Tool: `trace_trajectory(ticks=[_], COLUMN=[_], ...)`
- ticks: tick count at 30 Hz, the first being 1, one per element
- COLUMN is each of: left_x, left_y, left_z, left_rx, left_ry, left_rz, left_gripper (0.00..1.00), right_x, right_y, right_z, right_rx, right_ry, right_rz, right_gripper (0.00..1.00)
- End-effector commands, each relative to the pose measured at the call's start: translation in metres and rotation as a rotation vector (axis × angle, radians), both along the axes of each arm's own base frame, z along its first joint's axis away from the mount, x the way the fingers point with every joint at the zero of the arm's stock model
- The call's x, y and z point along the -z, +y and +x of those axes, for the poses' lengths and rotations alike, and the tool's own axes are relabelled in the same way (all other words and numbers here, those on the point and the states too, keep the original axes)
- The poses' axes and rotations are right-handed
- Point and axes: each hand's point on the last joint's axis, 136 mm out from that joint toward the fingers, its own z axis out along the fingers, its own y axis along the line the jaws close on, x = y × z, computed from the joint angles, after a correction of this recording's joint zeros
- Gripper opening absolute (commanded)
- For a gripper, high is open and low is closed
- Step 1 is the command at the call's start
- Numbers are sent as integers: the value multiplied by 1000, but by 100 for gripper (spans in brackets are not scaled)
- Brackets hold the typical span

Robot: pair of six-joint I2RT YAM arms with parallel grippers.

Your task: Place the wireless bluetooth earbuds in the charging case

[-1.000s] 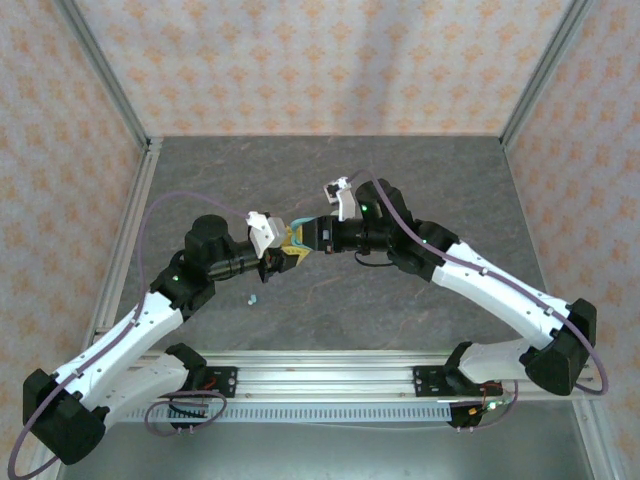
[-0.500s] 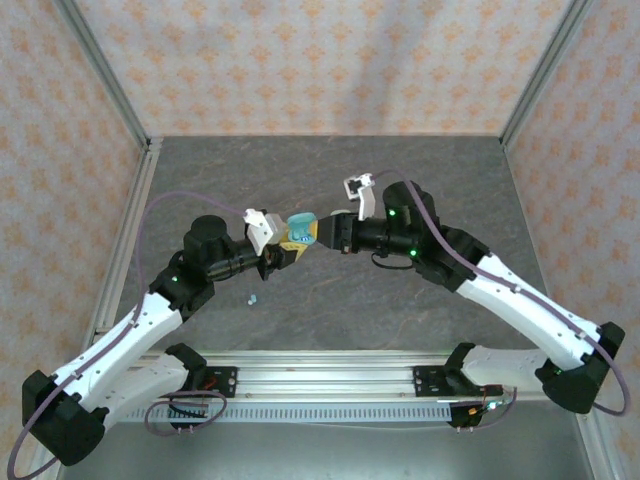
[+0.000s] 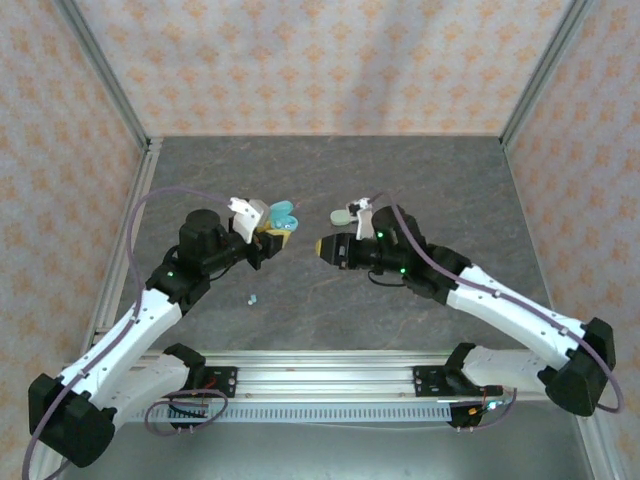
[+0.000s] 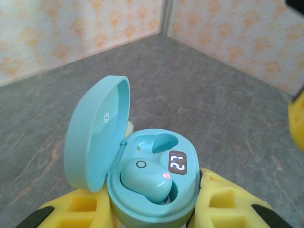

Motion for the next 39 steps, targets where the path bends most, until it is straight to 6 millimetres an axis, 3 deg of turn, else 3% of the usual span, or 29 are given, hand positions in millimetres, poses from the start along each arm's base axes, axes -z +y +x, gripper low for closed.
trace_trajectory(ticks=[1,6,10,16,21,28,33,39], left_x=[-1,4,6,1,-4,-2,1,2], left_y=[17,27,31,40,46,50,53,54], left_z=[9,15,19,21,19,16,15,15], left_rx=[-100,-144,-168,-211,-235,-246,-259,-263], left_ry=[17,28,34,29,19,18,23,25], left_rz=[7,53,72,83,92,96,104,110], left_gripper=[0,0,0,0,0,0,0,0], right_x=[7,76,128,186,207,224,227,225], right_y=[17,48,86,140,160,153,147,153], right_z=[8,10,6,-10,-16,-13,-11,-13], right_rx=[43,59,12,-100,-139,-103,-85,-97], right_ry=[16,135,243,385,409,385,345,334], right_rz=[67,-26,-68,-154,-237,-417,-542,-552], right_gripper=[26,26,26,27,30,32,32,32])
